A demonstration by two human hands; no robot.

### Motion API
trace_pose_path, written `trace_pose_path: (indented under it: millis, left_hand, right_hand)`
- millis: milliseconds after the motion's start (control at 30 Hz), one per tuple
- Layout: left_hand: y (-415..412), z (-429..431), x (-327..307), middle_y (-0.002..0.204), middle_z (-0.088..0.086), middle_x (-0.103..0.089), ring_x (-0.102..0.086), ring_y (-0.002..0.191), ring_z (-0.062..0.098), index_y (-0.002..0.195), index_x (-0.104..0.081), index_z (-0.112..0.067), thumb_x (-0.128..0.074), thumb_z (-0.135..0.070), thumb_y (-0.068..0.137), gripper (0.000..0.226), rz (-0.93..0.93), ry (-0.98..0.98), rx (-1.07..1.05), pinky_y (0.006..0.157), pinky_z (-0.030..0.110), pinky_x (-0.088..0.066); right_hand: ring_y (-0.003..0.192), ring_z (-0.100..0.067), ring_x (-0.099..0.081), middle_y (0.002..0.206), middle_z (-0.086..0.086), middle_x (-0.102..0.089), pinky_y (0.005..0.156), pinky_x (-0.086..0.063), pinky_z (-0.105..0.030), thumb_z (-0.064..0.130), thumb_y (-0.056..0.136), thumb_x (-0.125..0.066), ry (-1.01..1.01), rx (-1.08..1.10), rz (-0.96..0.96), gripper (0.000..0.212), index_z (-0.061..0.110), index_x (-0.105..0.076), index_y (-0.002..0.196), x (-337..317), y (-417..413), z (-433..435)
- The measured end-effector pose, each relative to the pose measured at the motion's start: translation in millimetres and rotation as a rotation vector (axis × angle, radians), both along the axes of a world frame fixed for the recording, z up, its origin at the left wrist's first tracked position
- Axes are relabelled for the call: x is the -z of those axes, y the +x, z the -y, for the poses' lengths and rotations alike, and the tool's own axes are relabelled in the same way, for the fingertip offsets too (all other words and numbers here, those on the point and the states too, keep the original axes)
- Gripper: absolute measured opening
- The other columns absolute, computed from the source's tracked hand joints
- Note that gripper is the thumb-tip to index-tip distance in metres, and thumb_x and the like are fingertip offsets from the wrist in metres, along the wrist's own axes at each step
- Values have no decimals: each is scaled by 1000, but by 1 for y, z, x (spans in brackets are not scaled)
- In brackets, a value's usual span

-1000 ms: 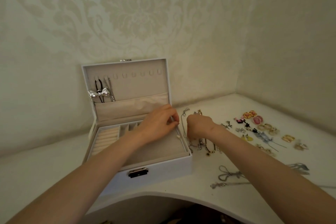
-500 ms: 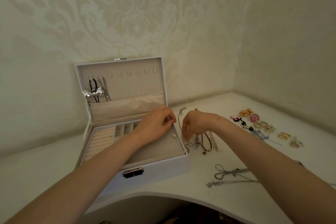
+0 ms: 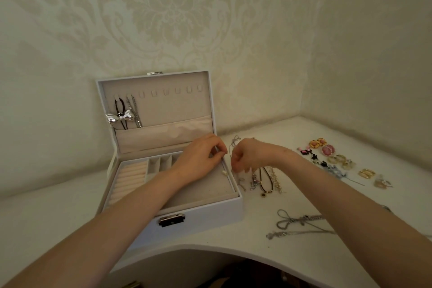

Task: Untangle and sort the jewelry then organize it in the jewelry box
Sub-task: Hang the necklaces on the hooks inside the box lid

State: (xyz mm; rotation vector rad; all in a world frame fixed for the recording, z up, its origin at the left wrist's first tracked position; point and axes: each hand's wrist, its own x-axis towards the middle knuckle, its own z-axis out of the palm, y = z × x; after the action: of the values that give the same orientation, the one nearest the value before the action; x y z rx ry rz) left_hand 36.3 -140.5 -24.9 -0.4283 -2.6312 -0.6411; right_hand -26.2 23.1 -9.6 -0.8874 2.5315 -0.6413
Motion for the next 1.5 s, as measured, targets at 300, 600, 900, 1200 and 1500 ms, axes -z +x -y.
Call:
trace_pose_path:
  millis: [300, 600, 900, 1200, 1500]
  left_hand:
    - [-2, -3, -8, 105, 0, -63, -59, 90, 15, 114, -50, -10, -63, 1, 84, 35, 214, 445, 78, 80, 23, -49]
    - [2, 1, -15, 90, 2, -66, -56, 79, 0, 81, -63, -16, -53, -6, 93, 19, 146, 493, 56, 72, 8, -40]
    - [2, -1, -22, 73, 5, -70, -66, 63, 11, 82, -54, -6, -35, -8, 101, 27, 167, 832, 90, 61, 20, -53]
    - [5, 13, -35, 94, 18, -69, -67, 86, 28, 87, -57, -4, -39, -7, 100, 22, -211, 1018, 82, 80, 33, -54]
    - [-3, 19, -22, 97, 3, -66, -63, 86, 17, 103, -62, -11, -54, -11, 93, 13, -8, 788, -312, 80, 33, -54]
  right_hand:
    - [82, -31, -69, 90, -23, -70, 78, -59, -37, 3, 91, -58, -795, 12, 306, 7, 6, -53, 87, -40, 2, -4]
    - [100, -25, -68, 104, -17, -71, 87, -56, -35, 12, 95, -54, -1067, -18, 231, 8, 9, -48, 91, -56, 8, 13]
    - [79, -21, -68, 103, -13, -70, 67, -53, -28, -2, 89, -56, -1107, 83, 171, 15, 10, -51, 95, -51, 3, 16]
    - [70, 2, -59, 80, 9, -71, 59, -38, -16, 1, 79, -66, -630, 2, 113, 28, 16, -69, 103, -24, 1, 22]
    - [60, -12, -64, 76, -9, -71, 57, -52, -19, 1, 84, -66, -944, 98, 300, 8, 2, -69, 91, -35, 3, 30]
